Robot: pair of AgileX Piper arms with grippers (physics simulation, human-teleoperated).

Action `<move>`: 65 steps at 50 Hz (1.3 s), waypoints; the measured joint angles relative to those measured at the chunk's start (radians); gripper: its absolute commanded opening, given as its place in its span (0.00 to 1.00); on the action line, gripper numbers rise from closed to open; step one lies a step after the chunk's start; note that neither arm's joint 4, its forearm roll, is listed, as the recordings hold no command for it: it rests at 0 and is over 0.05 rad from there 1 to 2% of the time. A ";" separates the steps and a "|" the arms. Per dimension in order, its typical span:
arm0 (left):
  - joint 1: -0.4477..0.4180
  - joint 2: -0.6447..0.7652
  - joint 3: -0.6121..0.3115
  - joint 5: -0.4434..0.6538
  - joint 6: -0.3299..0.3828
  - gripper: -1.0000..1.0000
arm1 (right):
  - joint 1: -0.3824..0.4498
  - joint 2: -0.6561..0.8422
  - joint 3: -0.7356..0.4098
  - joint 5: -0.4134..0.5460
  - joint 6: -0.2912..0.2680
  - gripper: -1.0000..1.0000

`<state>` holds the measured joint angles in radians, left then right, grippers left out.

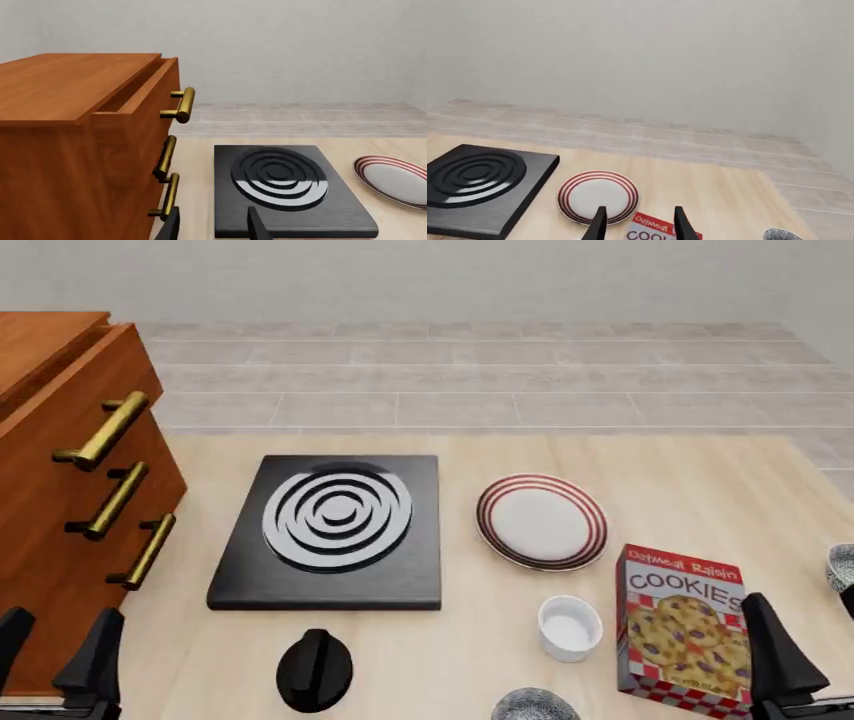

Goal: Pick the akita bowl next to the ramekin and place it on the plate.

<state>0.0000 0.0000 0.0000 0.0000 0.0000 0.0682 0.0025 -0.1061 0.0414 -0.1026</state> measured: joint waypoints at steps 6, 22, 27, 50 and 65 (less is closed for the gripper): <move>0.000 0.000 0.000 0.000 0.000 1.00 | 0.037 0.000 -0.060 0.039 -0.043 1.00; 0.000 0.000 0.000 0.000 0.000 1.00 | 0.124 0.067 -0.269 0.196 -0.120 1.00; 0.000 0.000 0.000 0.000 0.000 1.00 | 0.151 0.123 -0.322 0.241 -0.135 1.00; 0.000 0.000 0.000 0.000 0.000 1.00 | 0.276 0.307 -0.514 0.460 -0.152 1.00; 0.000 0.000 0.000 0.000 0.000 1.00 | 0.334 0.354 -0.564 0.566 -0.102 1.00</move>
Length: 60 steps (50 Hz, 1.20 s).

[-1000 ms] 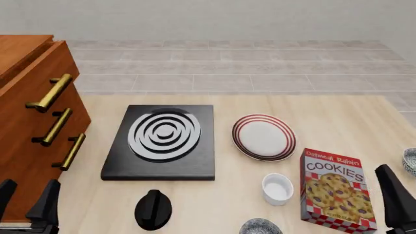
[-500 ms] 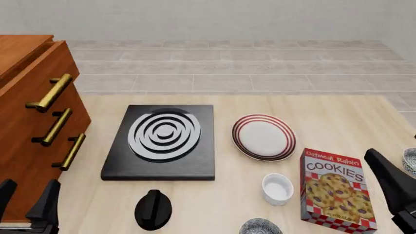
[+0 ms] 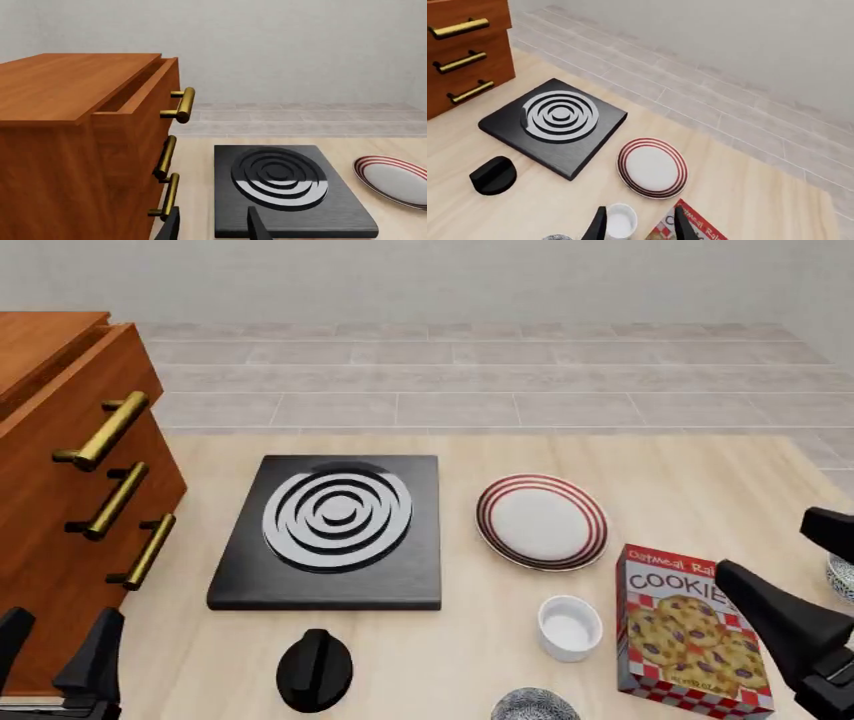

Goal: Pick the akita bowl next to the ramekin and place it on the plate.

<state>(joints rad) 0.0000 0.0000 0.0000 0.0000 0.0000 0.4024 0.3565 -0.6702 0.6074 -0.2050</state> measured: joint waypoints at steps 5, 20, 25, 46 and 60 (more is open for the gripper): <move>0.000 0.000 0.000 0.000 0.000 1.00 | 0.014 0.008 -0.003 0.030 0.022 1.00; 0.000 0.000 0.000 0.000 0.000 1.00 | 0.034 0.020 0.002 0.090 0.090 1.00; 0.000 0.000 0.000 0.000 0.000 1.00 | 0.043 0.023 0.006 0.104 0.116 1.00; 0.000 0.000 0.000 0.000 0.000 1.00 | 0.101 0.028 0.070 0.136 0.222 1.00; 0.000 0.000 0.000 0.000 0.000 1.00 | 0.124 0.032 0.133 0.149 0.257 1.00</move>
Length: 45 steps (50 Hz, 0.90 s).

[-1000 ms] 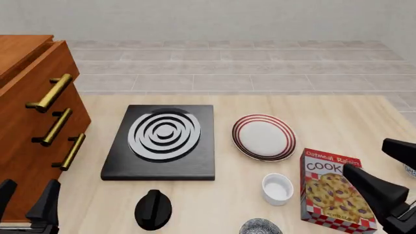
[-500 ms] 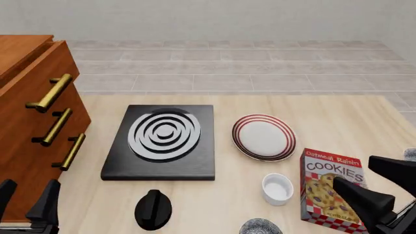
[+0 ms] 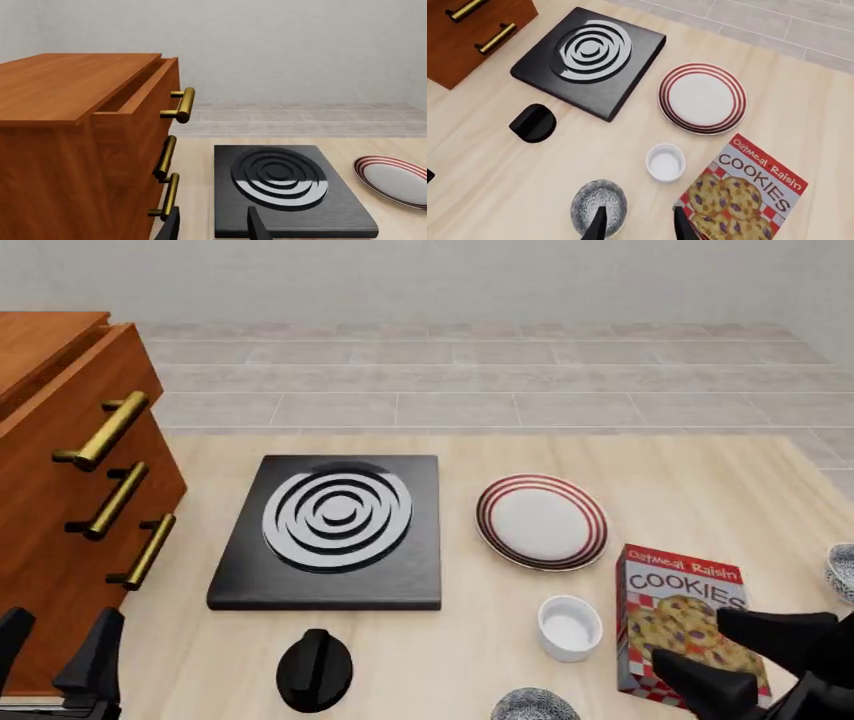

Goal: Pick the akita bowl next to the ramekin and place it on the plate.

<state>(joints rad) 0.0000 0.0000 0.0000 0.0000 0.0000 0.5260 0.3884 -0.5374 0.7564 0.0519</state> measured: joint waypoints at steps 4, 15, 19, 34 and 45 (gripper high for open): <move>0.000 0.000 0.000 0.000 0.000 1.00 | 0.001 -0.003 0.018 0.005 0.006 1.00; 0.000 0.000 0.000 0.000 0.000 1.00 | -0.011 -0.016 0.072 0.002 0.009 1.00; 0.000 0.000 0.000 0.000 0.000 1.00 | -0.017 -0.021 0.093 -0.008 0.008 1.00; 0.000 0.000 0.000 0.000 0.000 1.00 | -0.017 0.003 0.171 -0.102 0.008 1.00; 0.000 0.000 0.000 0.000 0.000 1.00 | -0.003 0.065 0.214 -0.203 0.014 1.00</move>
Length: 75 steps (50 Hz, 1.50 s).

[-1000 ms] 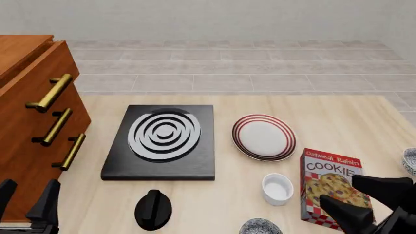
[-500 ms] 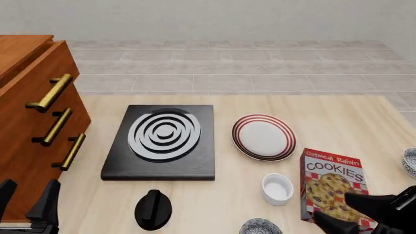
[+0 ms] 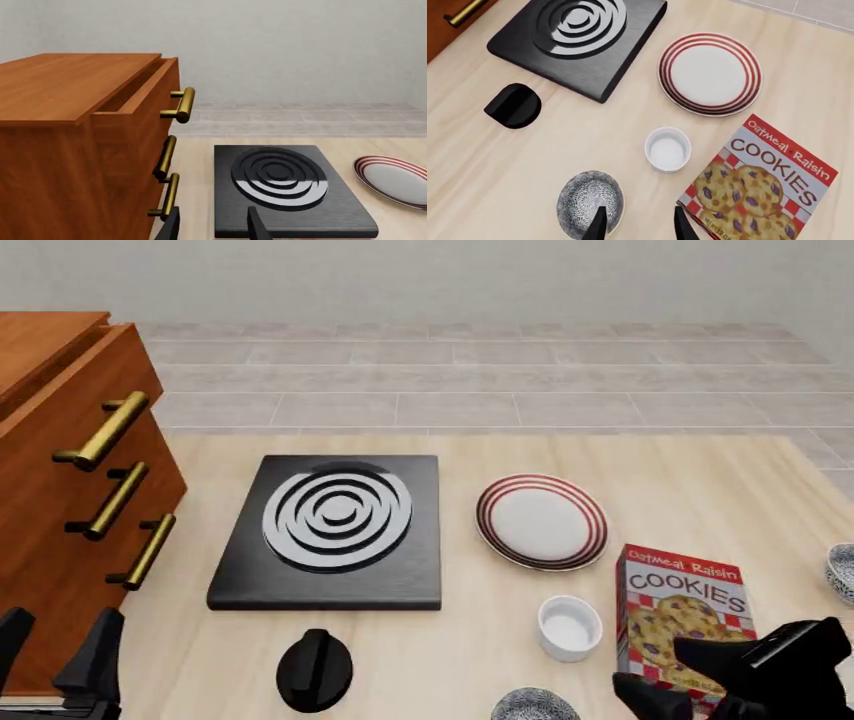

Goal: Pick the akita bowl next to the ramekin and place it on the plate.

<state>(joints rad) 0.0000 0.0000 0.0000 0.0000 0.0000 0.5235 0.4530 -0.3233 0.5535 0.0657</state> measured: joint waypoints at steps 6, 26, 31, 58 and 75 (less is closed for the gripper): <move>0.000 0.000 0.000 0.000 0.000 1.00 | 0.010 0.037 0.020 -0.054 0.005 1.00; 0.000 0.000 0.000 0.000 0.000 1.00 | 0.041 0.151 0.073 -0.216 0.044 1.00; 0.000 0.000 0.000 0.000 0.000 1.00 | 0.049 0.182 0.087 -0.254 0.053 1.00; 0.000 0.000 0.000 0.000 0.000 1.00 | 0.064 0.313 0.162 -0.436 0.105 1.00; 0.000 0.000 0.000 0.000 0.000 1.00 | 0.094 0.429 0.199 -0.560 0.154 1.00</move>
<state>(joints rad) 0.0000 0.0000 0.0000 0.0000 0.0000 0.6176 0.8818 -0.1243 -0.0063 0.2201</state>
